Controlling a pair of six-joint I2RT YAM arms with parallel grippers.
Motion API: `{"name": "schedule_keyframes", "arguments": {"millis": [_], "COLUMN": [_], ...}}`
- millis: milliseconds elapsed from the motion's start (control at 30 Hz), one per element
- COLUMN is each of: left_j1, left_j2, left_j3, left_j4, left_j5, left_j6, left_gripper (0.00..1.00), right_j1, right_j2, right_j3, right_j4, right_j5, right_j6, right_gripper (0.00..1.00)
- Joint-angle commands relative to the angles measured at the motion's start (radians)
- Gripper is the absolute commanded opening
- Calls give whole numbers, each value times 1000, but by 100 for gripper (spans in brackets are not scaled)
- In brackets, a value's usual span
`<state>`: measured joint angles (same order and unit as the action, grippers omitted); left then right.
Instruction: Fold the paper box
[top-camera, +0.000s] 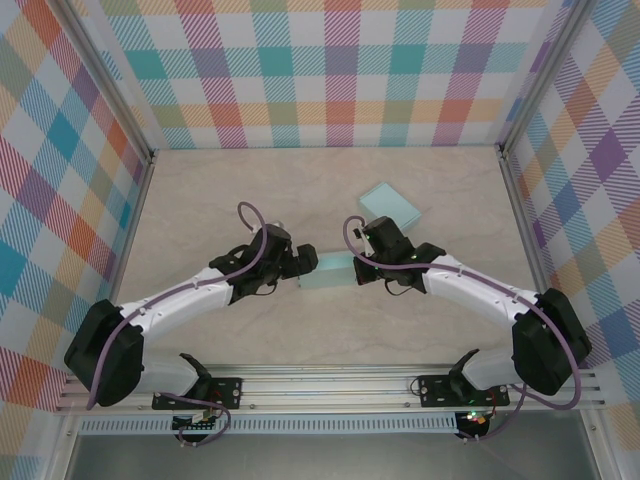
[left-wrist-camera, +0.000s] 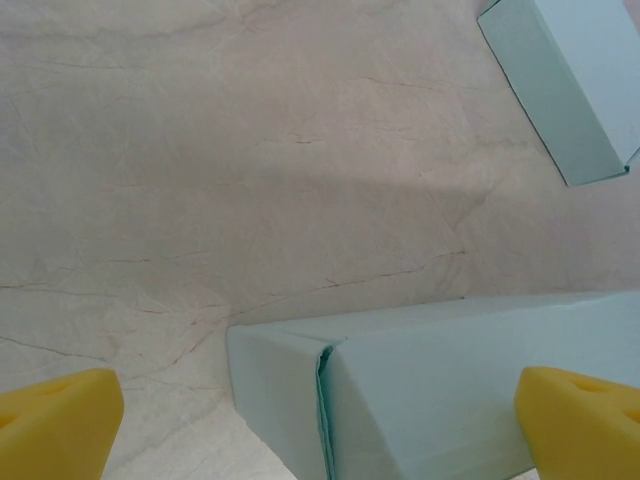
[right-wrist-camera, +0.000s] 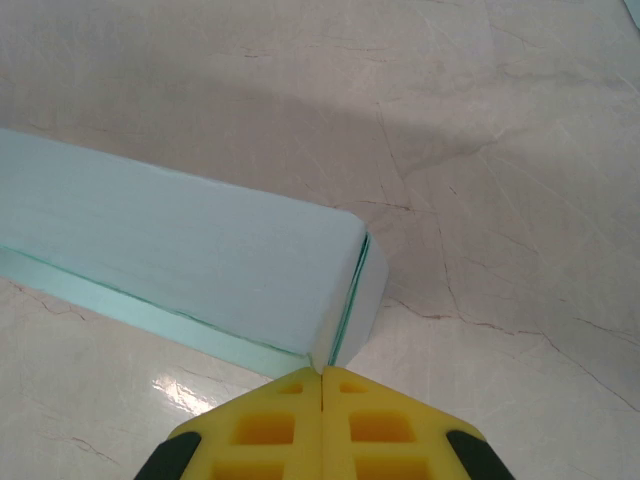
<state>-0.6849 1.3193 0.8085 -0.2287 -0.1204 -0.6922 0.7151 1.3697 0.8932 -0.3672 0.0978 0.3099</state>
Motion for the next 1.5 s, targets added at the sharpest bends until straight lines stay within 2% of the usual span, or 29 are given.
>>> {"name": "schedule_keyframes", "arguments": {"millis": [0,700,1200,1300,1467], "left_j1": [2,-15,-22,-30,-37], "left_j2": [-22,-47,-25,-22,4], "left_j3": [-20,-25,-66,-87,-105], "left_j4": [-9,5,21,33,52], "left_j5": [-9,45,42,44,38], "left_j6": [-15,-54,-82,-94,-107], "left_gripper": [100,100,100,100,100], "right_j1": [7,7,9,9,9], "right_j2": [32,37,31,32,26], "right_j3": [11,1,9,9,10], "right_j4": [-60,-55,-58,-55,-55], "right_j5": [6,8,11,11,10], "right_j6": [15,28,40,45,47], "right_gripper": [0,0,0,5,18]}}
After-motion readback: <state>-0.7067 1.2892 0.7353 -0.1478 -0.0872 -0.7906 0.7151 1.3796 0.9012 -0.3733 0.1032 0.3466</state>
